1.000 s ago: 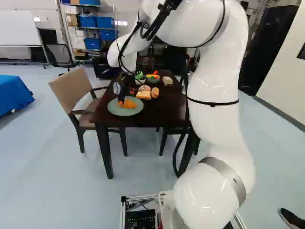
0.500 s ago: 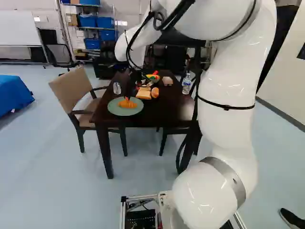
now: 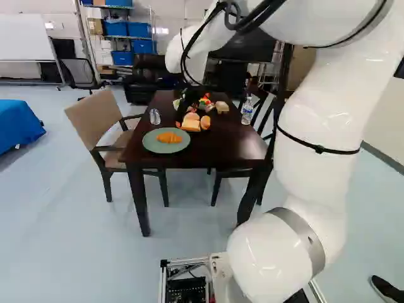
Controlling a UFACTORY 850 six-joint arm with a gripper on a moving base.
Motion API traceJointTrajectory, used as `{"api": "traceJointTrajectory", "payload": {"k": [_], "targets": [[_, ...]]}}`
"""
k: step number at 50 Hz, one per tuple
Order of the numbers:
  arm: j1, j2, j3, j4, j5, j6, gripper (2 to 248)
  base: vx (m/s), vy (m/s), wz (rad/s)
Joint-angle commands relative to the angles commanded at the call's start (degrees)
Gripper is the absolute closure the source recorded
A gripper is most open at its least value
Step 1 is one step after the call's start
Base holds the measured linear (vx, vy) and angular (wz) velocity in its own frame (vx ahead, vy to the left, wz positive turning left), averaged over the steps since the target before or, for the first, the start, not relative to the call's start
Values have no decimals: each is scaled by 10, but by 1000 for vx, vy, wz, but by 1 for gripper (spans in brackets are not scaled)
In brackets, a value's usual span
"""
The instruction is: Move the croissant to the empty plate
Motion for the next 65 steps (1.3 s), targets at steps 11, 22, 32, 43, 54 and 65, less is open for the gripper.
{"api": "traceJointTrajectory", "payload": {"k": [11,22,32,43,54,65], "targets": [[-21,24,9,0,0,0,3,0,0,0],[-43,44,15,0,0,0,3,0,0,0],[-63,49,20,0,0,0,3,0,0,0],[-85,53,25,0,0,0,3,0,0,0],[-108,55,27,0,0,0,3,0,0,0],[-130,57,29,0,0,0,3,0,0,0]]}}
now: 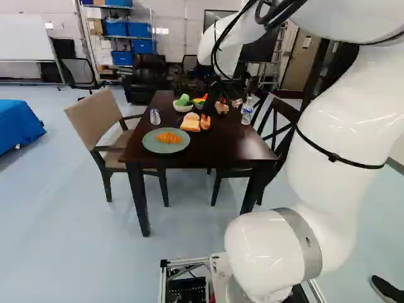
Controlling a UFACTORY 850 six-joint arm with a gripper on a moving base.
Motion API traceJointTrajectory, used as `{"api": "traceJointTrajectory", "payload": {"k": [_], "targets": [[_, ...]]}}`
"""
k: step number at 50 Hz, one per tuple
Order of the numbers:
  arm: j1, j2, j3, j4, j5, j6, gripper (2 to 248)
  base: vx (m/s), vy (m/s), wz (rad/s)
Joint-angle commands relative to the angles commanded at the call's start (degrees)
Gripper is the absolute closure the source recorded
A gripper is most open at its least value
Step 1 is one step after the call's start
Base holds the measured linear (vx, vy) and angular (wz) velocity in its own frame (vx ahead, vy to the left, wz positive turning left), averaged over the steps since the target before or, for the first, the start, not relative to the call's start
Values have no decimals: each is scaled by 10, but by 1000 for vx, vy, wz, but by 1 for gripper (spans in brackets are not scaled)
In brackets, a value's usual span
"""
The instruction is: Move the croissant to the empty plate
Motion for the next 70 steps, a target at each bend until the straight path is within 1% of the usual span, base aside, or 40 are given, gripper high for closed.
{"api": "traceJointTrajectory", "payload": {"k": [9,26,34,52,70], "targets": [[-15,3,4,0,0,0,3,0,0,0],[-27,18,19,0,0,0,3,0,0,0],[-29,24,26,0,0,0,3,0,0,0],[-29,25,27,0,2,1,3,0,0,0],[-29,29,40,1,21,9,3,0,0,0]]}}
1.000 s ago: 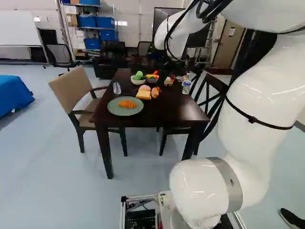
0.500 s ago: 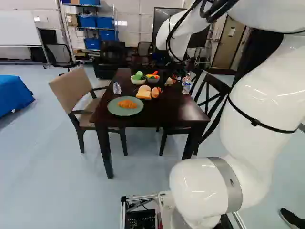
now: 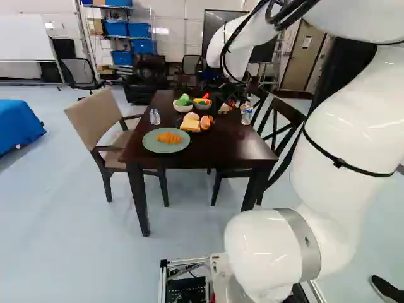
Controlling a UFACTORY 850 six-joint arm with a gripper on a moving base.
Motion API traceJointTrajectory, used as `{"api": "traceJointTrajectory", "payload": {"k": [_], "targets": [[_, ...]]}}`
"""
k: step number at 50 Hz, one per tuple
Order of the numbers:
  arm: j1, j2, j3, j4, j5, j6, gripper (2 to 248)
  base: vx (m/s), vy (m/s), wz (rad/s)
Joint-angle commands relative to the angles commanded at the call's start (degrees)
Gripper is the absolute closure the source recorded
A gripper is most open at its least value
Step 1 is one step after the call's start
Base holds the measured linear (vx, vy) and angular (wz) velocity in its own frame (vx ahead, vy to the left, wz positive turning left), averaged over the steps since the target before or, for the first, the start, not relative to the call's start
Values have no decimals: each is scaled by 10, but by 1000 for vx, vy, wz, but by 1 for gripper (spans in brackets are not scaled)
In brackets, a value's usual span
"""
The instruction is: Move the croissant to the empty plate
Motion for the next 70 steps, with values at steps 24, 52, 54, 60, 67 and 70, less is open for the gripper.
{"api": "traceJointTrajectory", "payload": {"k": [24,52,54,60,67,70], "targets": [[0,13,38,2,58,26,3,0,0,0],[1,38,115,7,173,76,3,0,0,0],[1,41,122,7,183,81,3,0,0,0],[1,48,143,9,215,95,3,0,0,0],[1,56,169,10,255,113,3,0,0,0],[2,60,181,11,274,121,3,0,0,0]]}}
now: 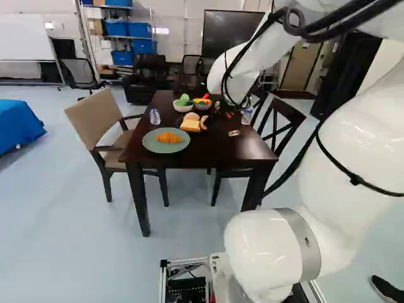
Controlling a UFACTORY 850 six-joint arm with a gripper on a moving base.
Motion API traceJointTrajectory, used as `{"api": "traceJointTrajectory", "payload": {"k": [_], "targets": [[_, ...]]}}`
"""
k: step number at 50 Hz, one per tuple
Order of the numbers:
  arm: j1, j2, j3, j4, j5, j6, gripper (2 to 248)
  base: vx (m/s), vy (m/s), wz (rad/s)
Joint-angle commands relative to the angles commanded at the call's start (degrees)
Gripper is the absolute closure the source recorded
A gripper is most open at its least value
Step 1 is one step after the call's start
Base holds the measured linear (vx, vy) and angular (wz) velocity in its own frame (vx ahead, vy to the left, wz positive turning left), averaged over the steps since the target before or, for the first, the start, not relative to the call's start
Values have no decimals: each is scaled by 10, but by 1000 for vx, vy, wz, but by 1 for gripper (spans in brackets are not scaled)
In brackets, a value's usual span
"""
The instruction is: Move the croissant to the empty plate
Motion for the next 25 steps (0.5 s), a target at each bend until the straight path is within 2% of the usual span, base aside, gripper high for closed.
{"api": "traceJointTrajectory", "payload": {"k": [25], "targets": [[1,38,114,7,172,76,3,0,0,0]]}}
